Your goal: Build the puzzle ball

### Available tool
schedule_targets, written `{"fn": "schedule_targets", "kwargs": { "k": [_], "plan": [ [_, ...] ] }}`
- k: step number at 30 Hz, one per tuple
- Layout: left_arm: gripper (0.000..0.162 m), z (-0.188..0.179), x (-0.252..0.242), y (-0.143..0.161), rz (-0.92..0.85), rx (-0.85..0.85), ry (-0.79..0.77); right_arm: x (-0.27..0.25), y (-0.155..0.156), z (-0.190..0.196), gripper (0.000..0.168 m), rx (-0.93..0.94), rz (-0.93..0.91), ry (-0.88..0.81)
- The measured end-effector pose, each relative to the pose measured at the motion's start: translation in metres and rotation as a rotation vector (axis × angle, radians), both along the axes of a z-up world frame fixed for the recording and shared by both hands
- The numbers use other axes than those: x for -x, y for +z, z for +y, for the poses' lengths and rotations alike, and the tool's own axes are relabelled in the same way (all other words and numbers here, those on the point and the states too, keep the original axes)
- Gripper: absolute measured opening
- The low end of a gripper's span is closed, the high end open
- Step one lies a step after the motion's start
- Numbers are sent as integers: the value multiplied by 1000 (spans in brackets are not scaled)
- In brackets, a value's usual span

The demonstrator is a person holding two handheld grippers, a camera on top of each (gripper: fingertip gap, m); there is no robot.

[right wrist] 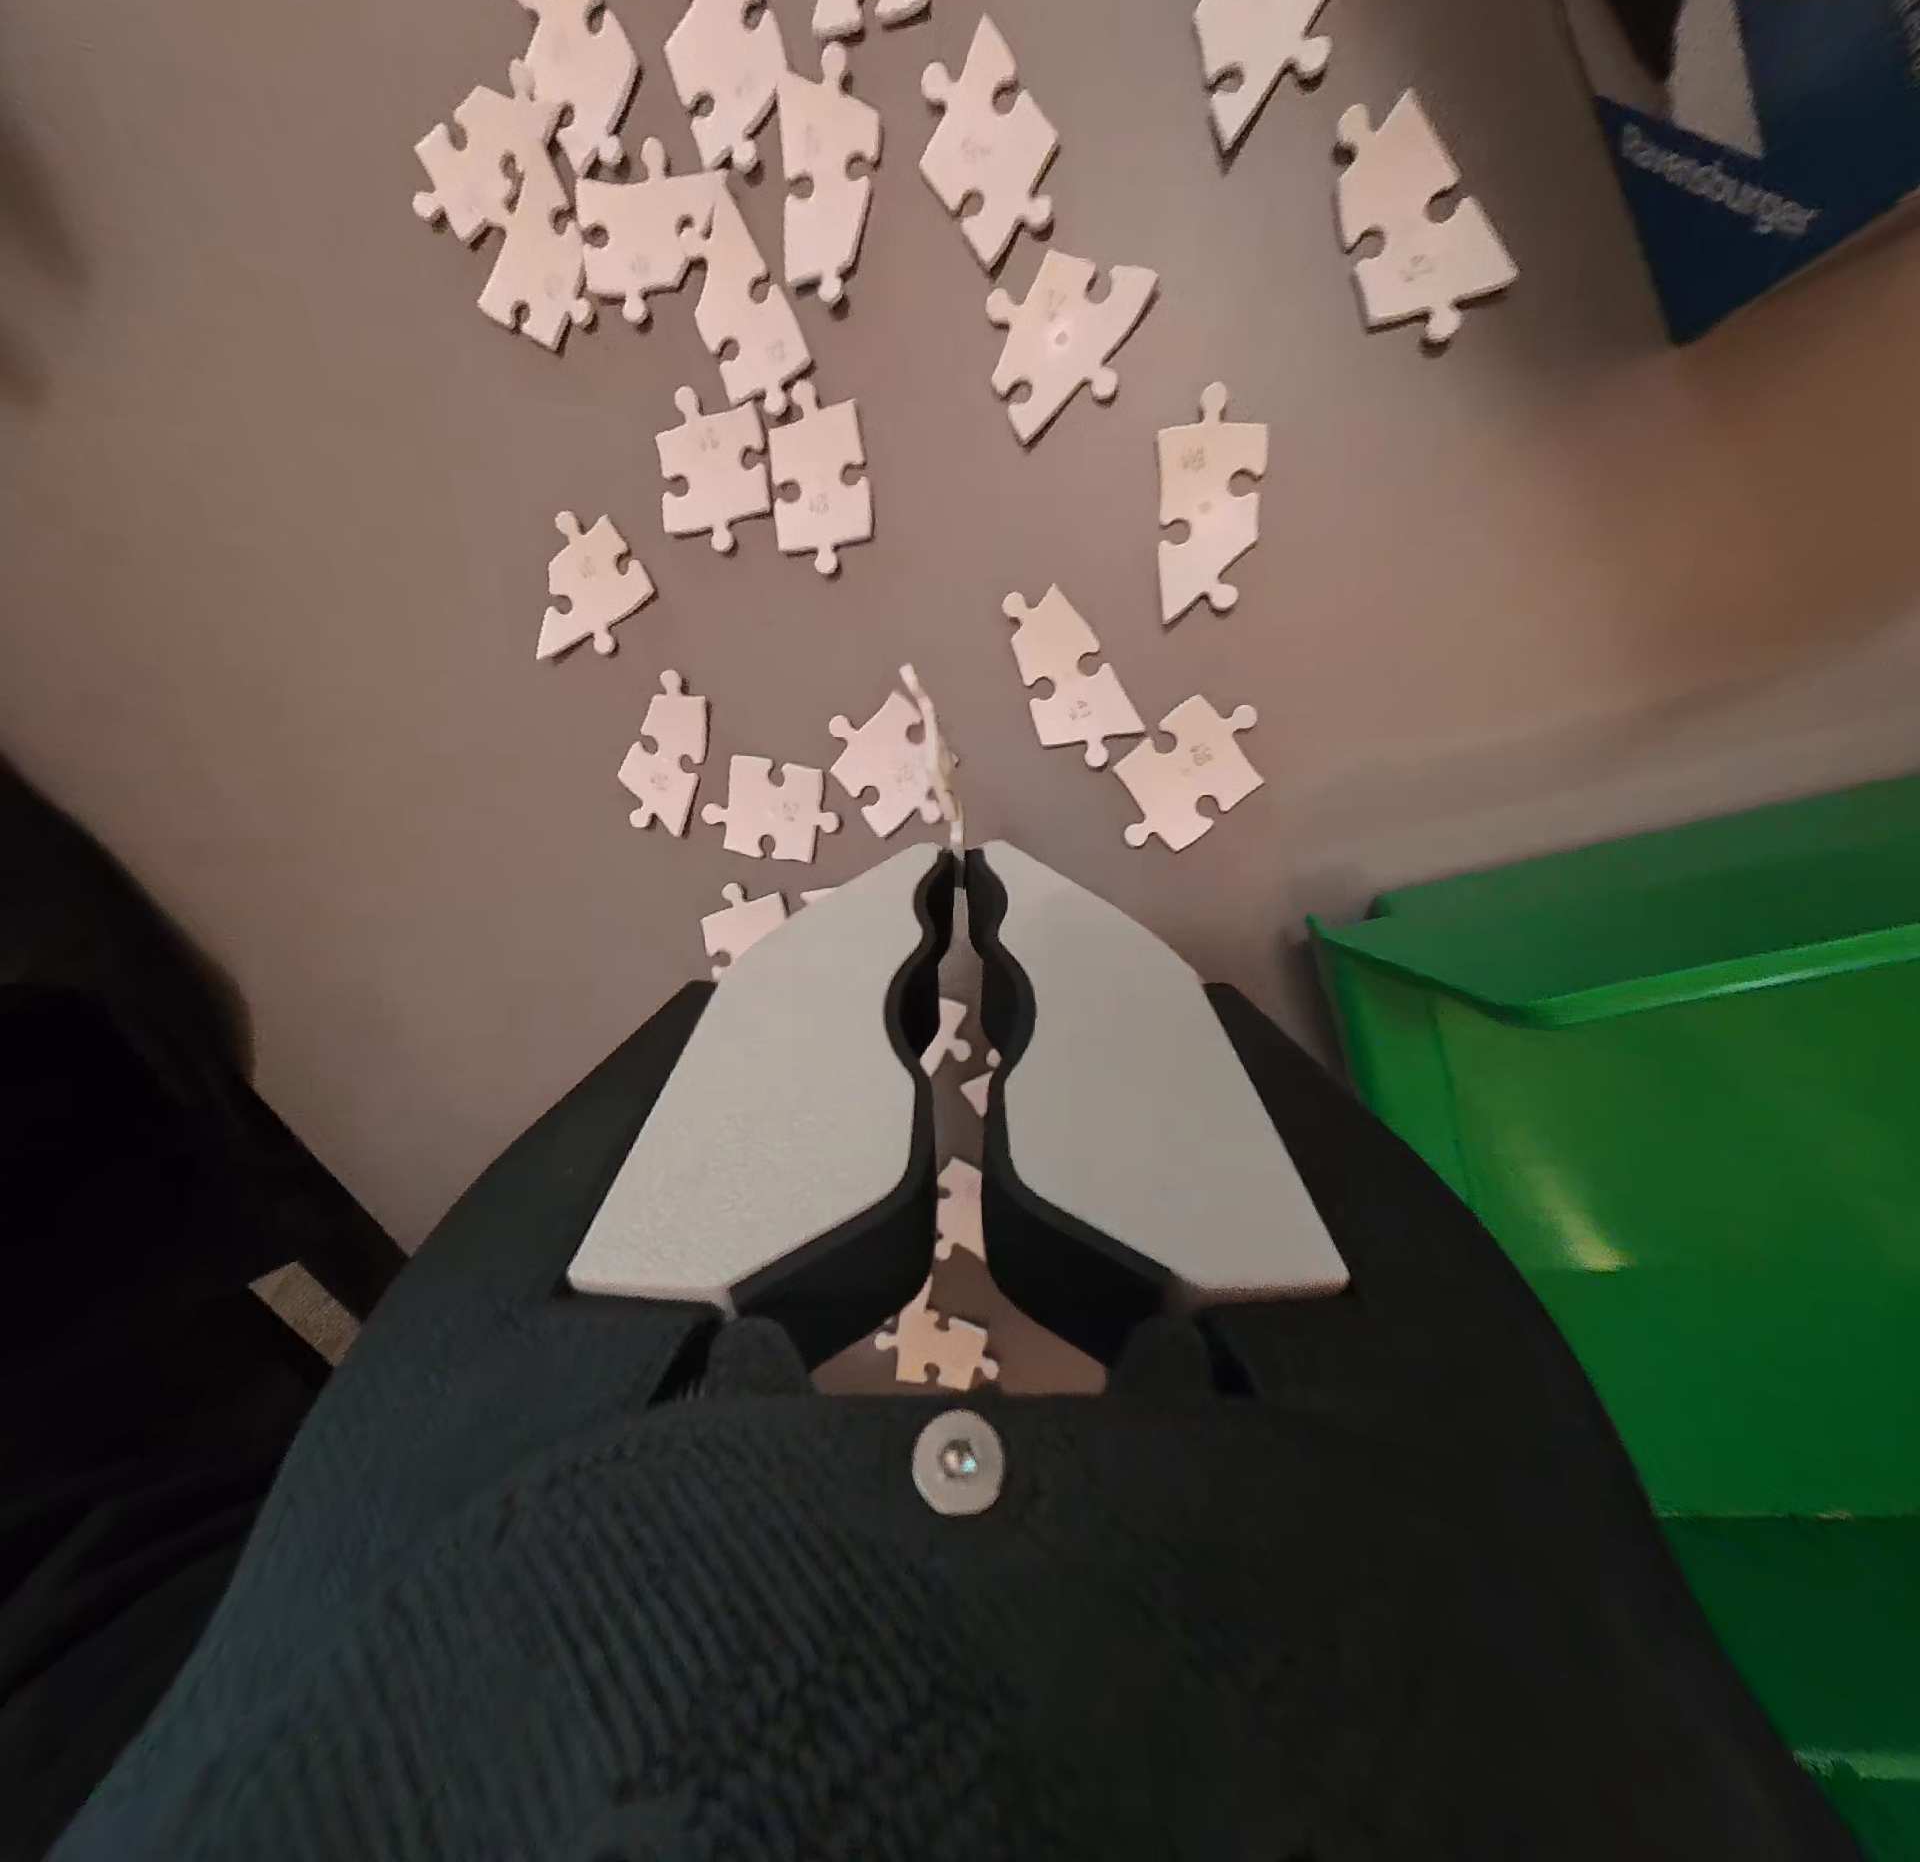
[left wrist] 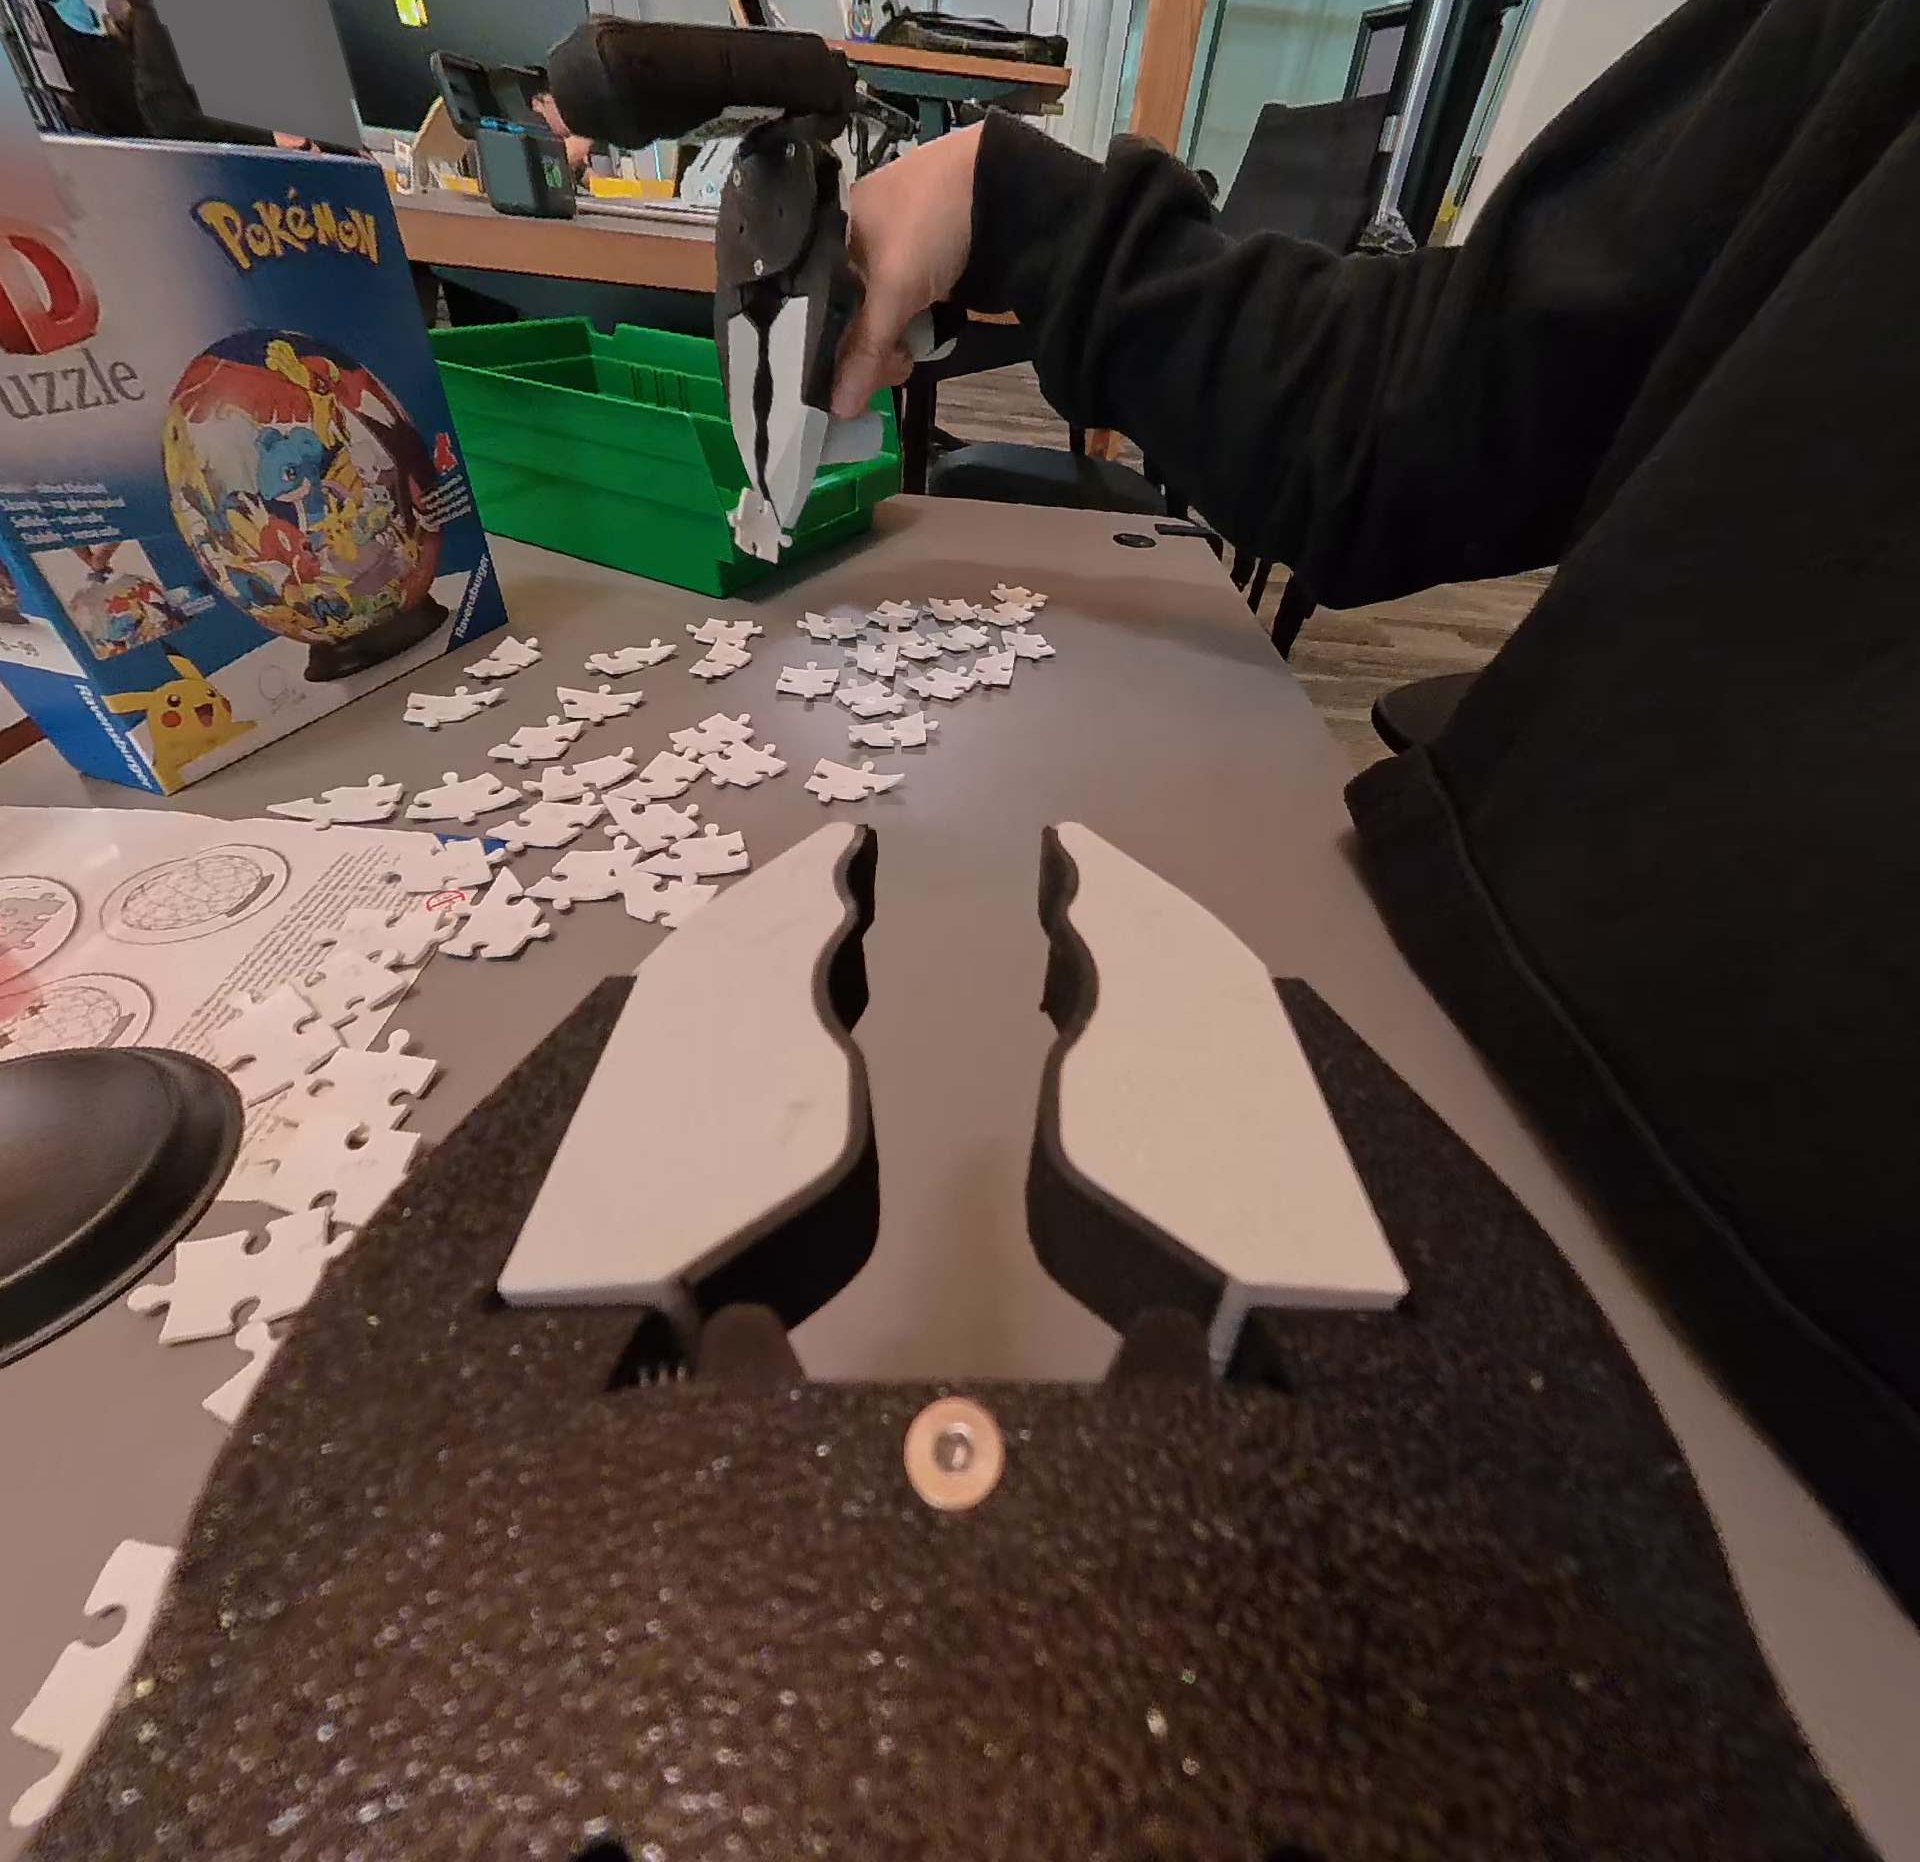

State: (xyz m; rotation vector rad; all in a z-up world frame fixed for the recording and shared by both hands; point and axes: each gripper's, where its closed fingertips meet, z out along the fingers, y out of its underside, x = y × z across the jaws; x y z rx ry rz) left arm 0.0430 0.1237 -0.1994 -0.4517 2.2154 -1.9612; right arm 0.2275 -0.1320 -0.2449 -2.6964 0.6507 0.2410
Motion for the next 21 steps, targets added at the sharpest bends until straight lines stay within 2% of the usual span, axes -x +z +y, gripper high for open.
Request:
{"fn": "schedule_targets", "kwargs": {
  "k": [3,6,11,14,17,21],
  "plan": [
    [29,-1,1,-3,4,-9,-5,-23,7,12,2,-8,-50,-83],
    [29,-2,0,-4,11,-7,-1,-35,14,37,2,-71,1,-122],
    [29,-1,1,-8,25,-4,10,-69,-8,54,2,-17,71,-231],
    [29,1,3,-11,28,-15,20,-81,-9,75,2,-112,83,-290],
    [29,3,5,-15,41,-22,29,-82,-10,85,2,-129,69,-253],
    [29,7,5,-15,43,-16,36,-67,-14,95,2,-119,-39,-42]
  ]
}}
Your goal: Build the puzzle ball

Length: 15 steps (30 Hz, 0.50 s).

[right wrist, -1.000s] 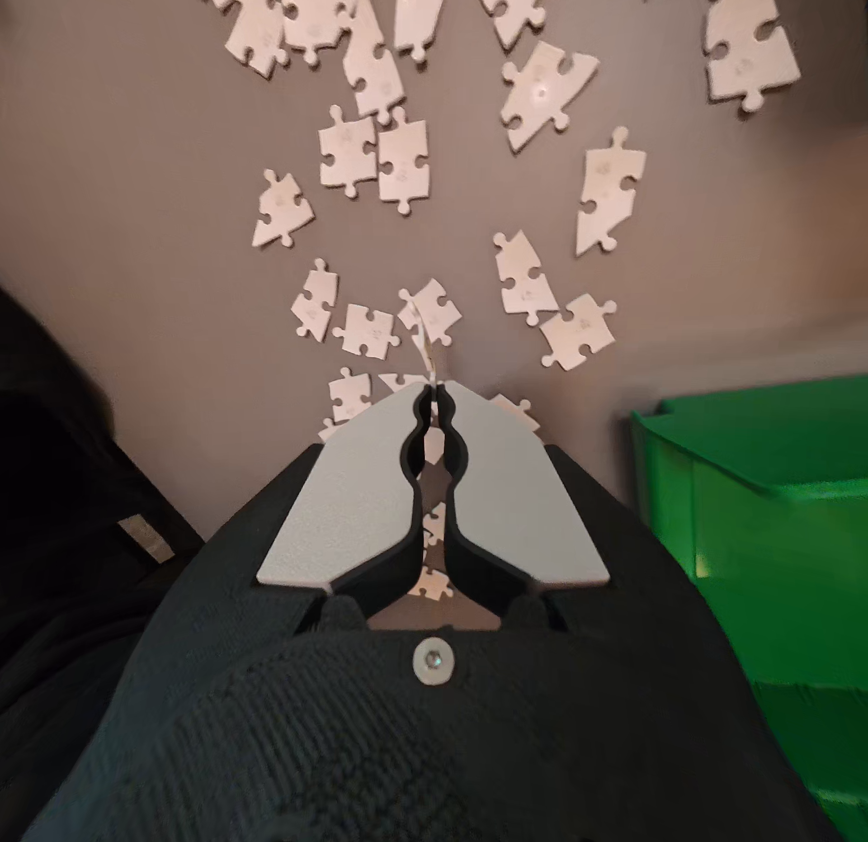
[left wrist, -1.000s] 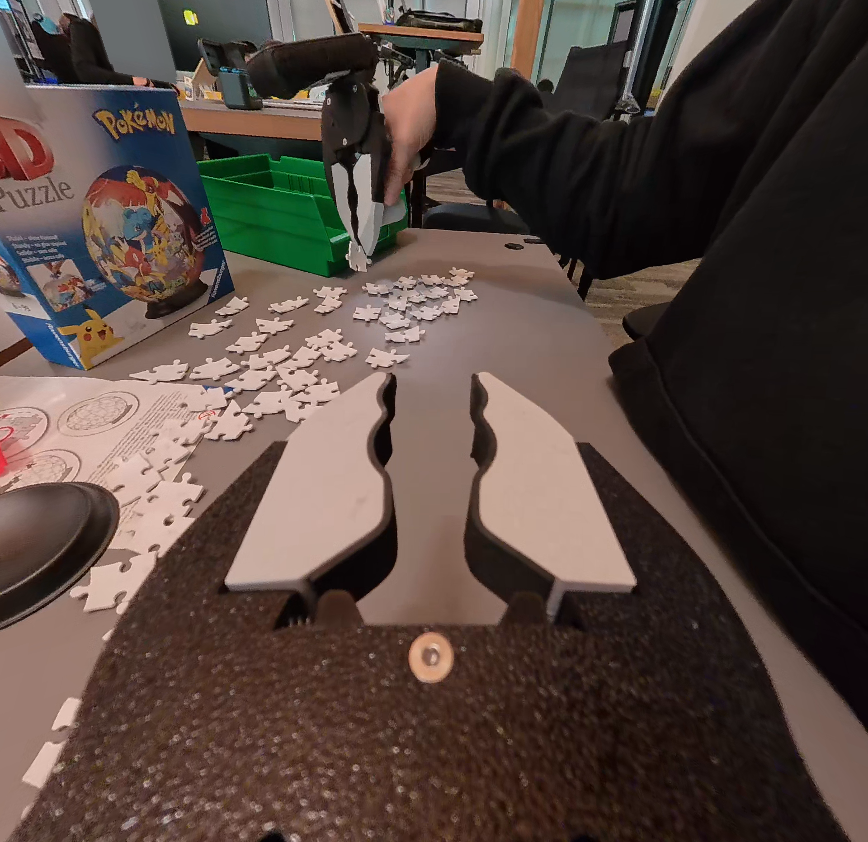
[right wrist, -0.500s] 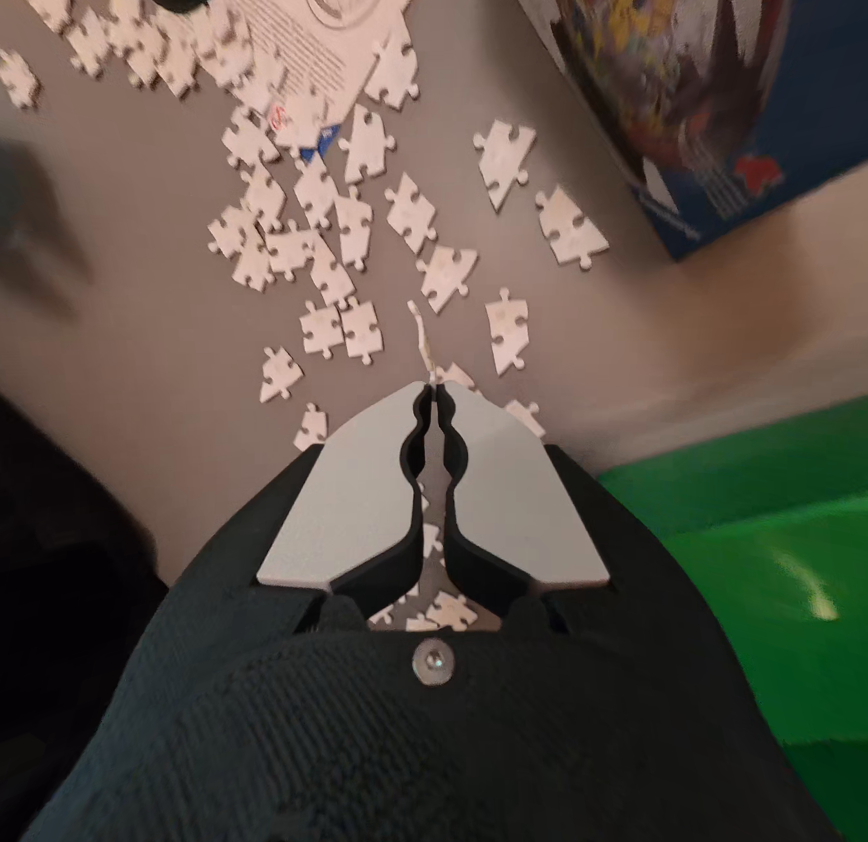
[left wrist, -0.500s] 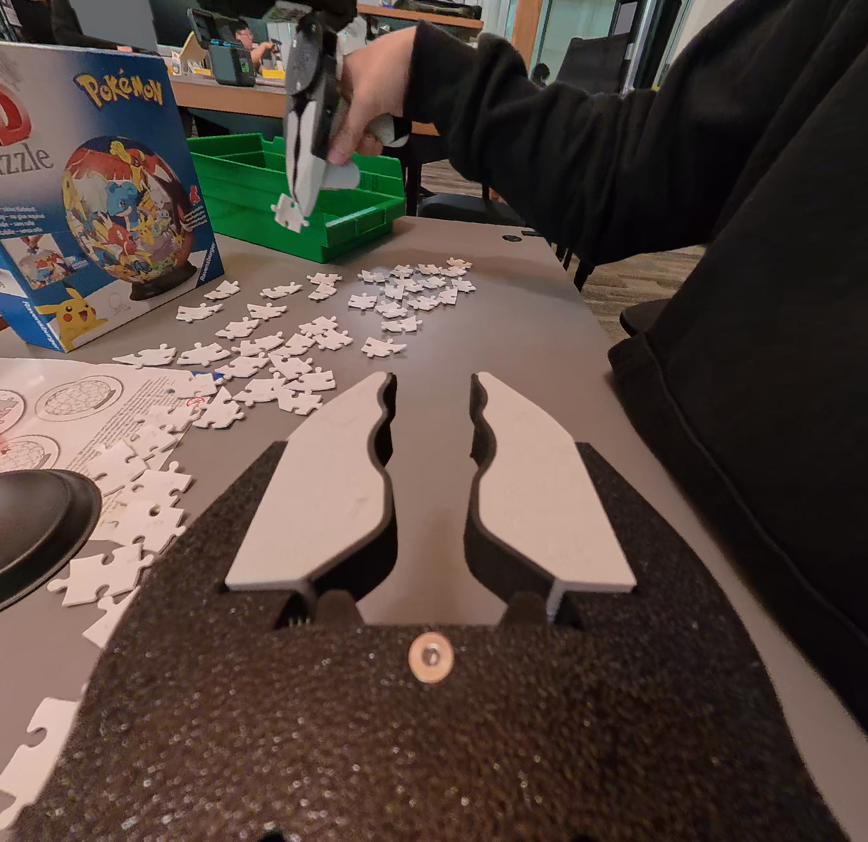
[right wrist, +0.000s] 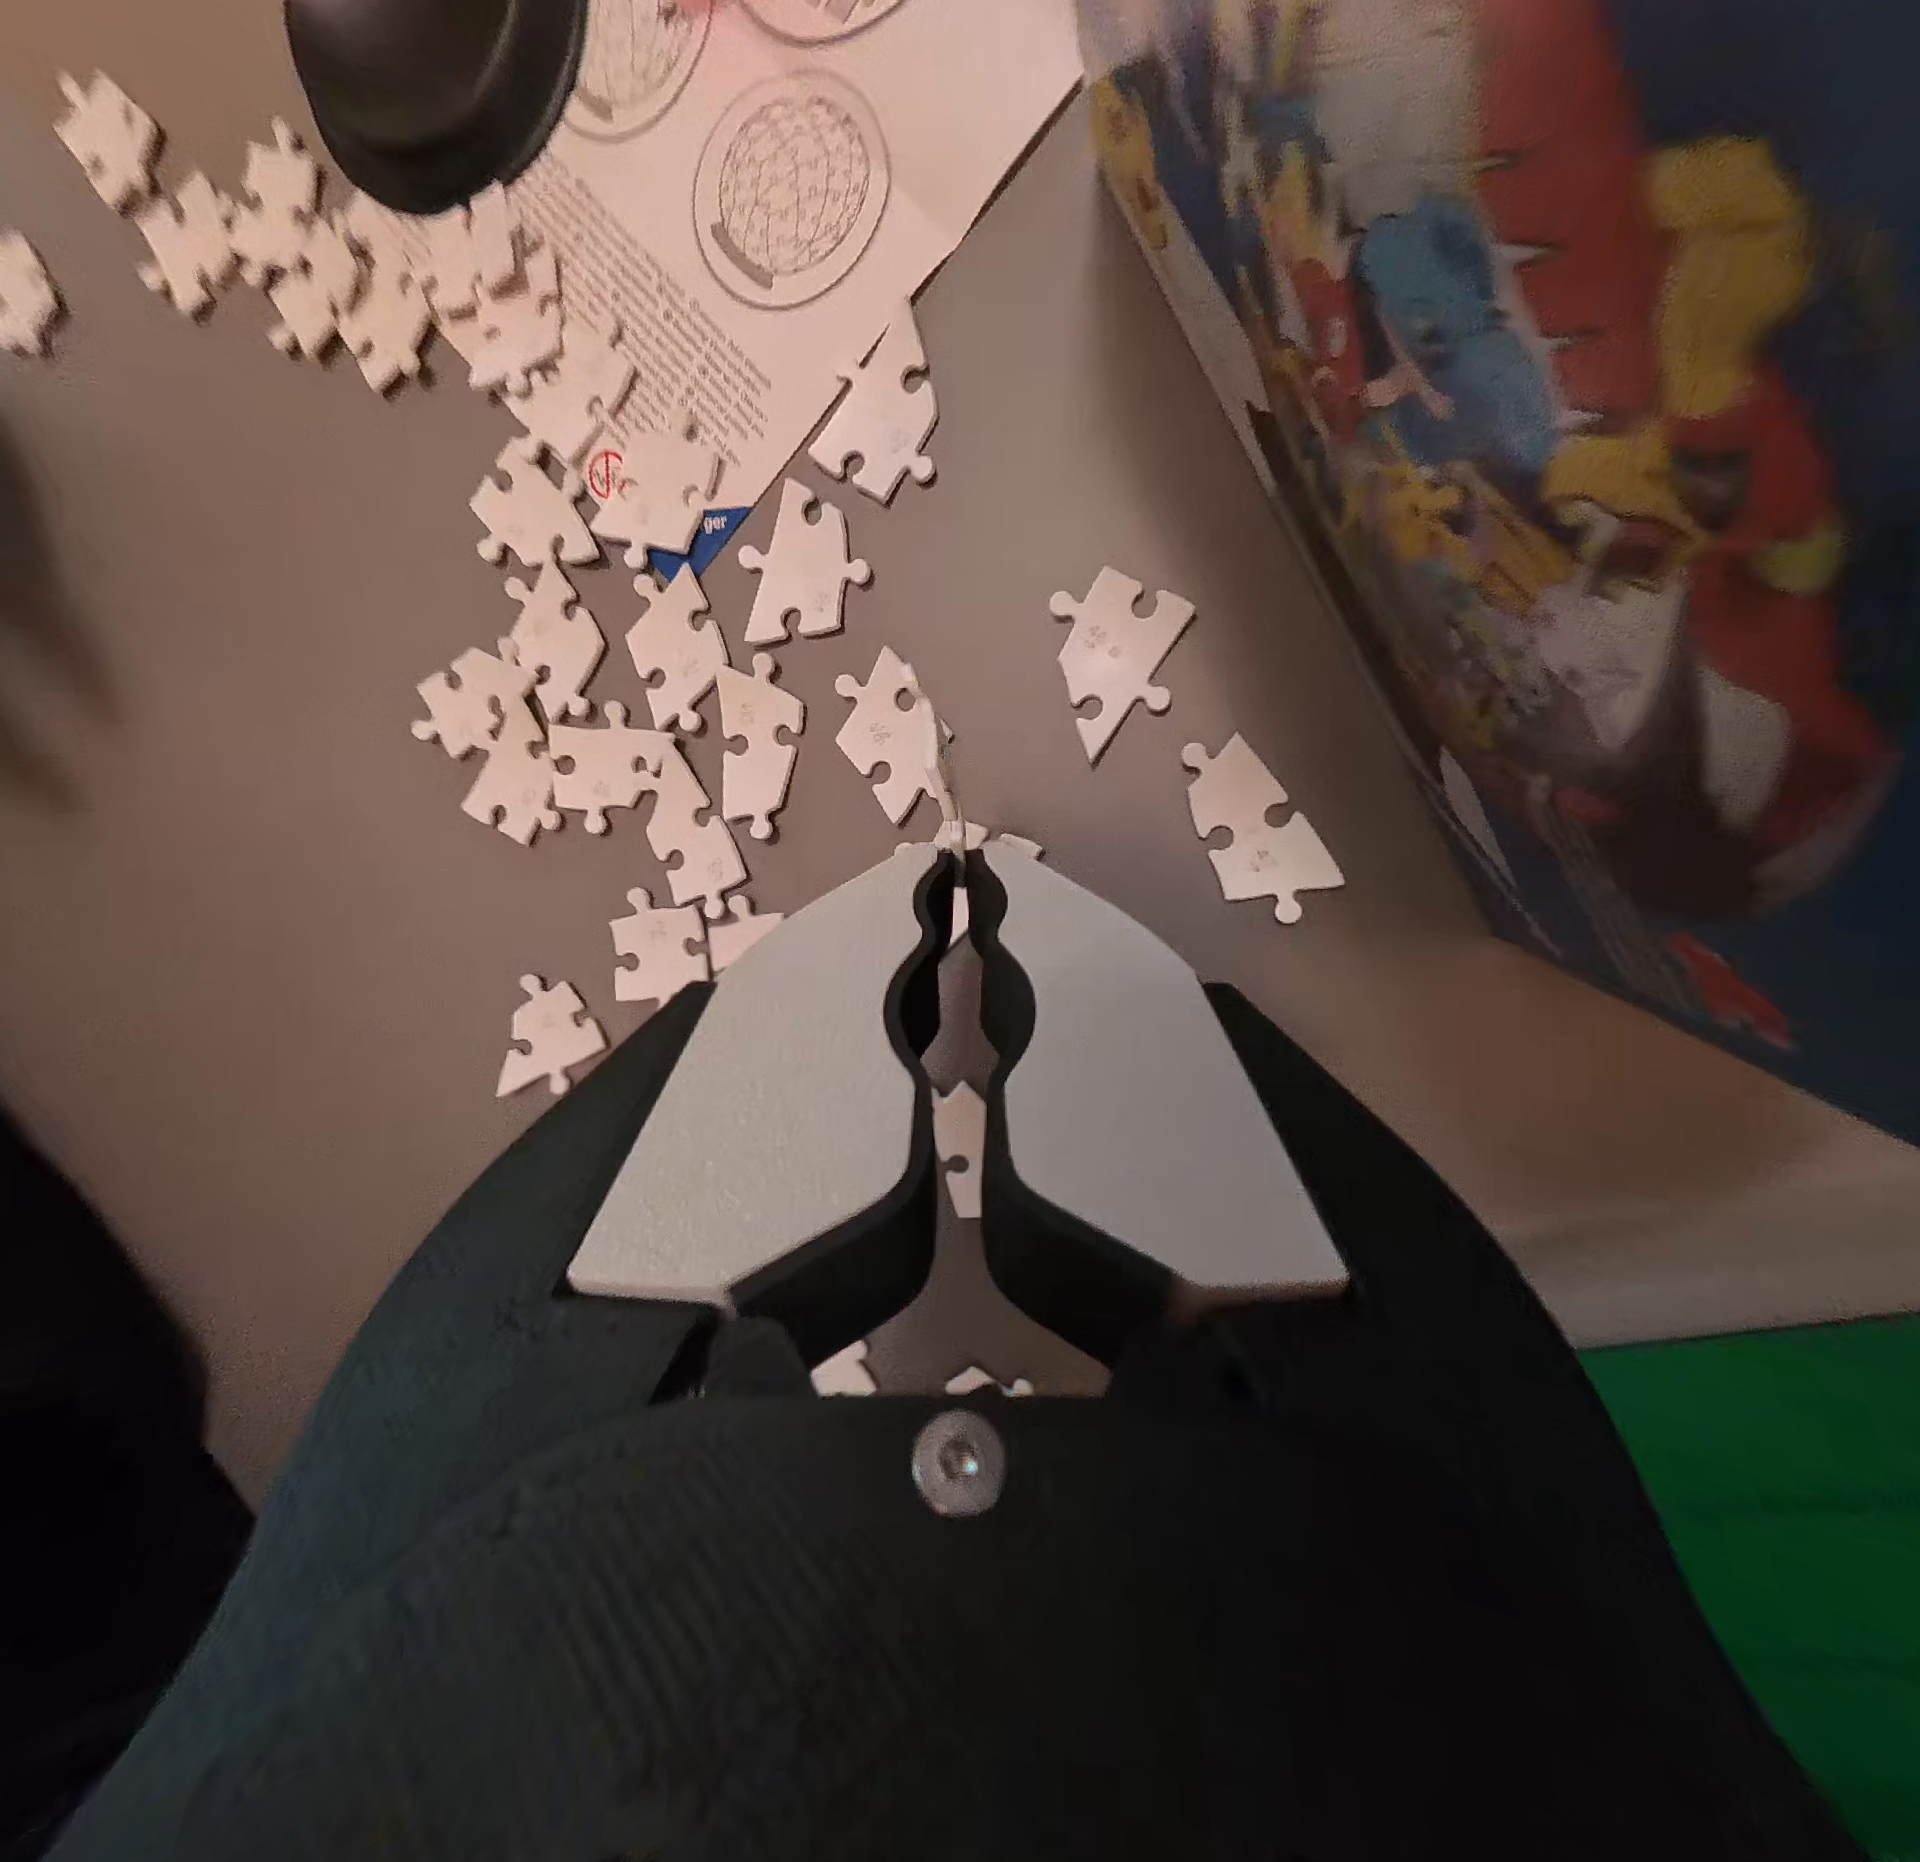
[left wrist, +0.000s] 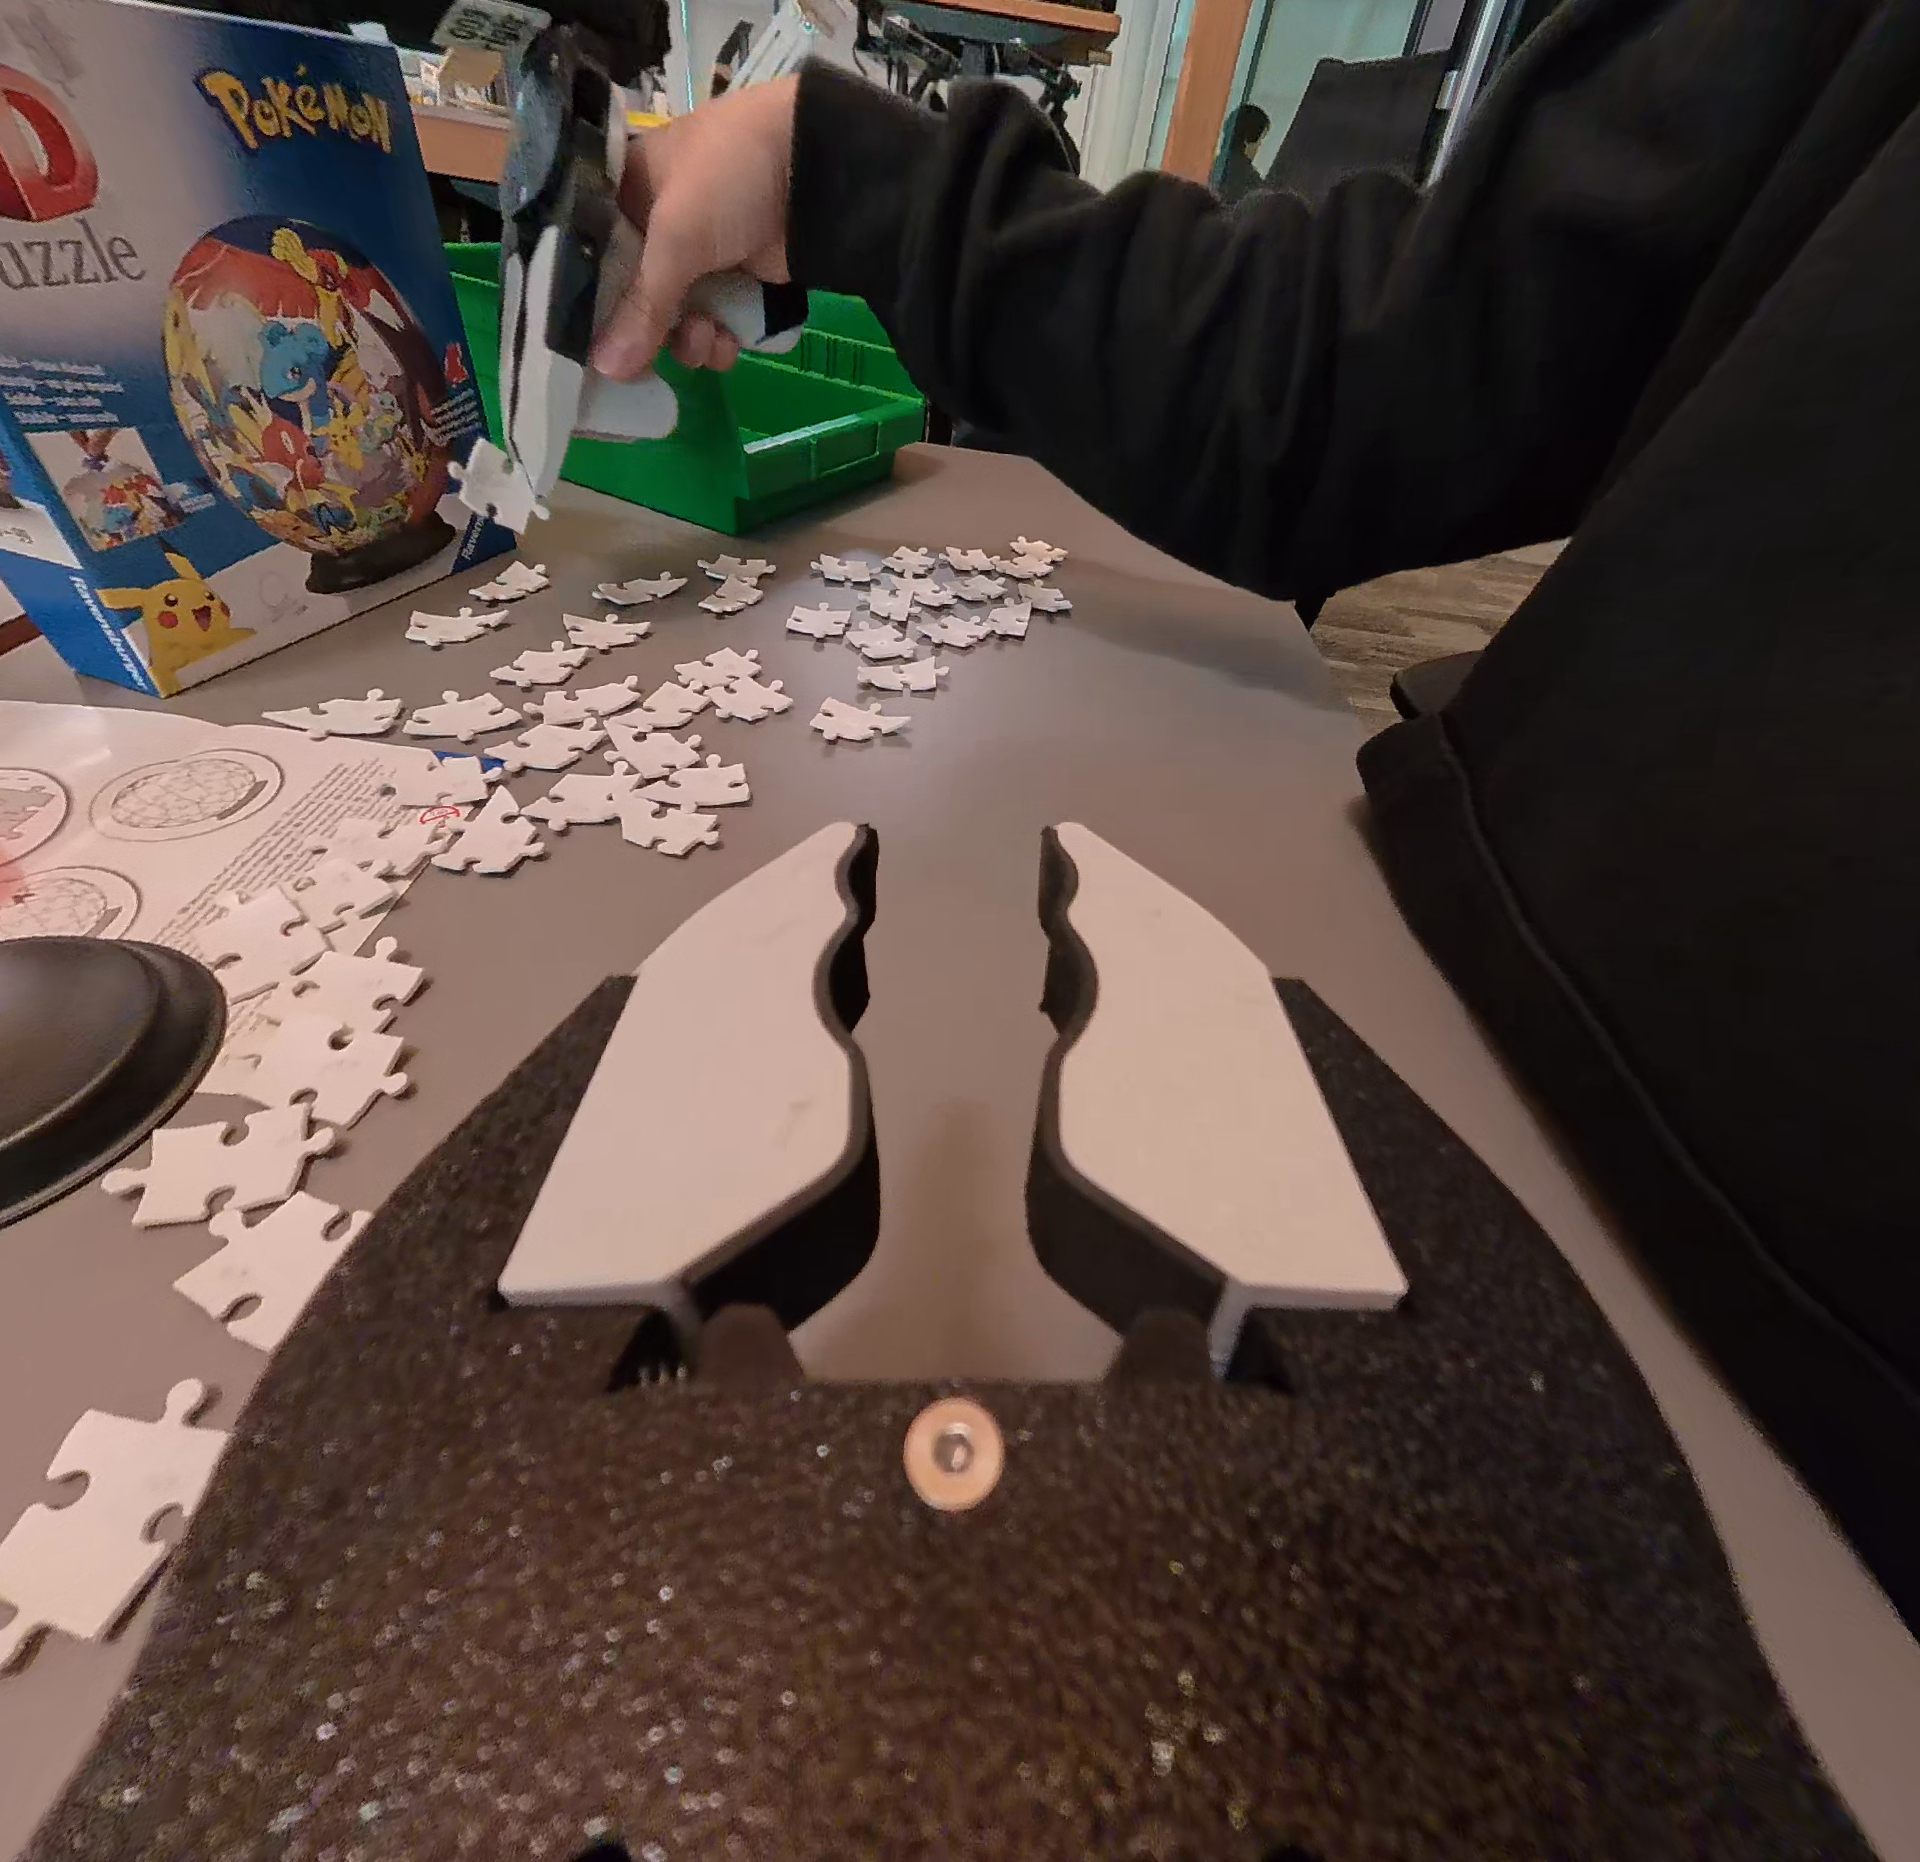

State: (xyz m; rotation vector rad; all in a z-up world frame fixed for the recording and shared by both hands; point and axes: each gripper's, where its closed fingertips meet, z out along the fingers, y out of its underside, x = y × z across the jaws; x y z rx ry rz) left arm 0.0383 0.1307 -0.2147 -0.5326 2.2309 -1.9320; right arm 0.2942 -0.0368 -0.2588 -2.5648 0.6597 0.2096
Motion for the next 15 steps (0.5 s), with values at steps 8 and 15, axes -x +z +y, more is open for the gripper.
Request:
{"fn": "schedule_targets", "kwargs": {
  "k": [8,15],
  "plan": [
    [29,-2,-4,-3,20,7,-6,-13,-17,44,2,-50,-65,52],
    [29,-2,-2,-7,37,3,1,-12,-39,54,3,1,19,23]
  ]
}}
